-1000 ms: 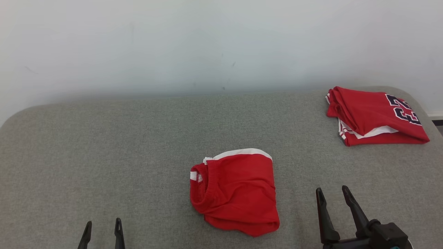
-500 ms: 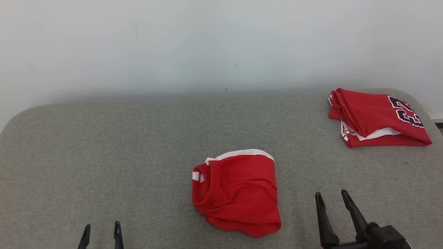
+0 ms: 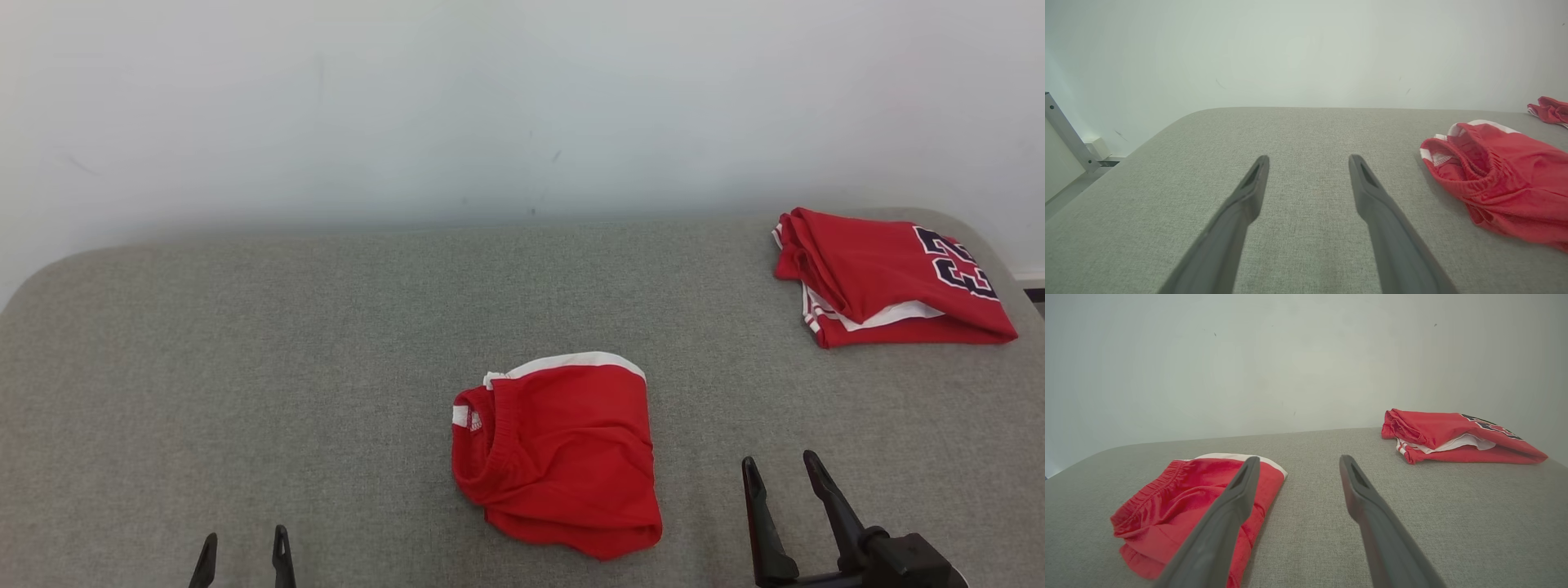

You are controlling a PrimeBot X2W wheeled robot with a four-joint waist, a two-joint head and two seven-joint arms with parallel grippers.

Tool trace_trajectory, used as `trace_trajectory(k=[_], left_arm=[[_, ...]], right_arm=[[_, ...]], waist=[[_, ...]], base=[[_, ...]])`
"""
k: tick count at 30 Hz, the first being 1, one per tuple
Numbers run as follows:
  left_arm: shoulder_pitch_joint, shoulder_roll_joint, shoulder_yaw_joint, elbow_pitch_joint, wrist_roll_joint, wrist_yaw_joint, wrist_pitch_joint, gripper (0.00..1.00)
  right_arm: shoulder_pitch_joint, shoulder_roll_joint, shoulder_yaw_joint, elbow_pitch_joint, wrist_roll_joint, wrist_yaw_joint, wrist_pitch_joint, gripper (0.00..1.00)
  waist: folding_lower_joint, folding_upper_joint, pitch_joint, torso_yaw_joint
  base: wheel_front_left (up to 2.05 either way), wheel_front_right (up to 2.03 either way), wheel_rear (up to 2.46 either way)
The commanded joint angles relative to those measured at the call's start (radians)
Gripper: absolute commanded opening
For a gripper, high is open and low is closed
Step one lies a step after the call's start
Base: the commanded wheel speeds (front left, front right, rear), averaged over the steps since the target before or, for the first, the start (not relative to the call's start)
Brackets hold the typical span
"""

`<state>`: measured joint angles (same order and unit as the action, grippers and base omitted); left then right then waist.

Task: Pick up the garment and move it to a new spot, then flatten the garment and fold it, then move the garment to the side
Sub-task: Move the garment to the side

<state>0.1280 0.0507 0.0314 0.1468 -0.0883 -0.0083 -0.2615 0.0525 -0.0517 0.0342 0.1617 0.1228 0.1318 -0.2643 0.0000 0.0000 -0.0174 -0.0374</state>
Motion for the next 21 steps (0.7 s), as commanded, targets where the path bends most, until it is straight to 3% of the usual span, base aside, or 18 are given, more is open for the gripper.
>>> trace_trajectory(k=[1, 21], left_arm=[[0.015, -0.001, -0.004, -0.003, 0.003, 0.005, -0.003, 1.0], [0.013, -0.001, -0.014, -0.001, -0.014, 0.017, -0.003, 1.0]], right_arm=[[0.01, 0.003, 0.001, 0.001, -0.004, -0.002, -0.001, 1.0], [-0.013, 0.003, 0.014, 0.023, -0.007, -0.002, -0.001, 1.0]], waist=[[0.0, 0.0, 0.001, 0.0], [0.0, 0.0, -0.001, 0.012]], base=[[0.0, 0.0, 0.0], [0.0, 0.0, 0.0]])
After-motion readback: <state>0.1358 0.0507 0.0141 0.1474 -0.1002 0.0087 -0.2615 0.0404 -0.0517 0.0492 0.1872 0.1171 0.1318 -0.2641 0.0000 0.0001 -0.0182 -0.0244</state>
